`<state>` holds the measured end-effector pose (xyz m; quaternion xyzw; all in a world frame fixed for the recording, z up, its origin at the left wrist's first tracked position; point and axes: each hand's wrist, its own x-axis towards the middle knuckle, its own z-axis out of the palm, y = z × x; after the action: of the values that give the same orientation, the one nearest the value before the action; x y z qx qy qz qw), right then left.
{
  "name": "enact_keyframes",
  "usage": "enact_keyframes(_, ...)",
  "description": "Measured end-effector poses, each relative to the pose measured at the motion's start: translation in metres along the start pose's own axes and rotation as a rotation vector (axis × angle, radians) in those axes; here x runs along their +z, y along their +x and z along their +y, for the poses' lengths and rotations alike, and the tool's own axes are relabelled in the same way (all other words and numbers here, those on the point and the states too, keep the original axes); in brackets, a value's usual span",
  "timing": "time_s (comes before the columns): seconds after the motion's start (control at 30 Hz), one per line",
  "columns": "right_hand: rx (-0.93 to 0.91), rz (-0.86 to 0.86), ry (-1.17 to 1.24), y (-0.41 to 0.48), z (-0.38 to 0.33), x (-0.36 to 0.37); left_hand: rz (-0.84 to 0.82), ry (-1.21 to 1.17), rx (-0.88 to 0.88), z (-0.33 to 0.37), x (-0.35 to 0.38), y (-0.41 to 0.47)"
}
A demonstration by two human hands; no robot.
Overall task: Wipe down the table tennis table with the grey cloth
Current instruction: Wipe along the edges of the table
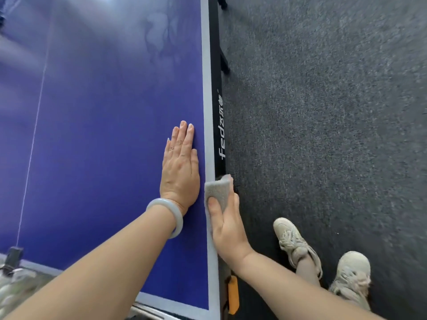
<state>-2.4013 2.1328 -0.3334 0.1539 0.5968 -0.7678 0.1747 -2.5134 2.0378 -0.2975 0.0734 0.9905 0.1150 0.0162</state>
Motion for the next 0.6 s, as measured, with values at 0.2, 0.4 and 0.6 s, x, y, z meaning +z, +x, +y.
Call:
enact_keyframes(0.2,-0.055,0.068,0.029,0.069,-0.029,-0.003,0.023,-0.010,0.008,-0.001,0.000,0.000)
enact_keyframes(0.4,-0.101,0.012,0.036,-0.015,0.017,0.001,0.044,-0.012,0.008,0.001,0.002,0.000)
enact_keyframes(0.6,-0.078,-0.019,-0.032,-0.045,0.033,0.005,0.061,-0.014,-0.004,0.002,0.002,-0.001)
